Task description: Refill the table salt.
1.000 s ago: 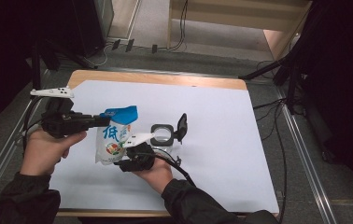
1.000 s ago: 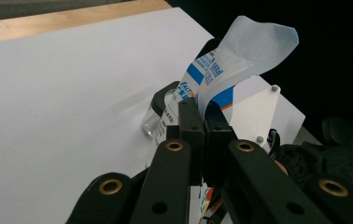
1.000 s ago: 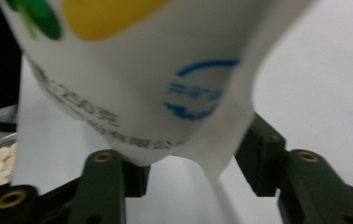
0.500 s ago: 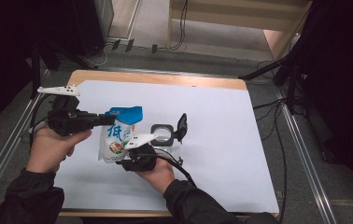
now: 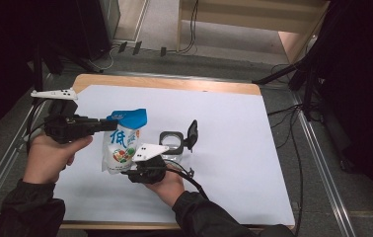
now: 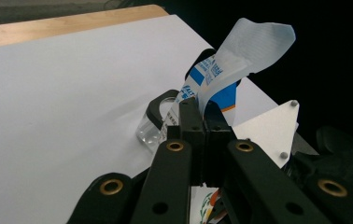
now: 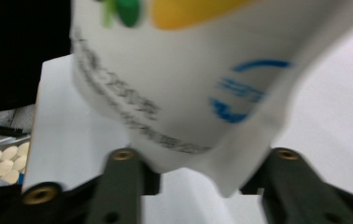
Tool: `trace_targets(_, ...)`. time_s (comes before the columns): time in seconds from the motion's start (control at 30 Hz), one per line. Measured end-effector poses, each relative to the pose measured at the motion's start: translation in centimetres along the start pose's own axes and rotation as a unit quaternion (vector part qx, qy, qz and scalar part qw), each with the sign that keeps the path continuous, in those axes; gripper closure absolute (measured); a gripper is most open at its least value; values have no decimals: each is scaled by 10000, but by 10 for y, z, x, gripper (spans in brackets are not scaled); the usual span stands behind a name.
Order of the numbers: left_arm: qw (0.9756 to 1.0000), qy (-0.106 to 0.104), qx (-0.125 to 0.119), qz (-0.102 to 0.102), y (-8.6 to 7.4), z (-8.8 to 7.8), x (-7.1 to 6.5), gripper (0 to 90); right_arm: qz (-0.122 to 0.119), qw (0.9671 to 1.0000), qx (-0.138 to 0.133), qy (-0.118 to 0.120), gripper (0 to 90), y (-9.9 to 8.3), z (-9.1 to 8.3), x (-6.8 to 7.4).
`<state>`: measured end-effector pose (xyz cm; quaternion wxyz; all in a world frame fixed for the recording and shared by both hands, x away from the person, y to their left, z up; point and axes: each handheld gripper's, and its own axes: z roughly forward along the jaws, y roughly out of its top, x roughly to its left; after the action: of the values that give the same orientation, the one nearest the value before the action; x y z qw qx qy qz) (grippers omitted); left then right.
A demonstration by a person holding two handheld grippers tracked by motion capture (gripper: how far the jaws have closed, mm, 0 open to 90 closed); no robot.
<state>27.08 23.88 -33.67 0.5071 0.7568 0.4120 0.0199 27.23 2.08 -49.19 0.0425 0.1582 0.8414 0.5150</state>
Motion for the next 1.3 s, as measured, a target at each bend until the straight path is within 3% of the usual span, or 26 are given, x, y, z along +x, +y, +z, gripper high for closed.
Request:
trace_targets(0.23, 9999, -160, 47, 30, -1, 5, 2, 880, 69, 9999, 64, 136, 694, -2, 0, -2)
trace_targets(0.37, 9998, -32, 197, 83, -3, 9, 3, 862, 155, 9997, 85, 173, 704, -2, 0, -3)
trace_targets(0.43, 9996, -101, 241, 74, -3, 12, 4, 859, 148, 9997, 121, 153, 705, -3, 1, -4)
trace_targets(0.6, 9991, 10, 394, 176, -5, 17, 3, 835, 221, 9995, 135, 157, 709, -5, 0, -7)
trace_targets(0.77, 9990, -100, 436, 53, -8, 20, 5, 802, 322, 9992, 122, 223, 712, -4, -2, -9)
trace_targets(0.87, 9989, -150, 449, 31, -9, 23, 5, 841, 404, 9988, 121, 243, 713, -5, -2, -12)
trace_targets(1.07, 9989, 184, 406, 128, -7, 27, -3, 900, 368, 9992, 129, 134, 693, -6, -2, -10)
trace_targets(1.13, 9990, 192, 395, 109, -6, 27, -4, 900, 424, 9989, 88, 165, 667, -7, -2, -11)
trace_targets(1.2, 9986, 285, 427, 123, -6, 29, -5, 900, 420, 9990, 47, 108, 581, -8, -2, -9)
trace_targets(1.3, 9980, 321, 526, 115, -7, 34, -6, 900, 307, 9995, 39, -14, 575, -9, -1, -3)
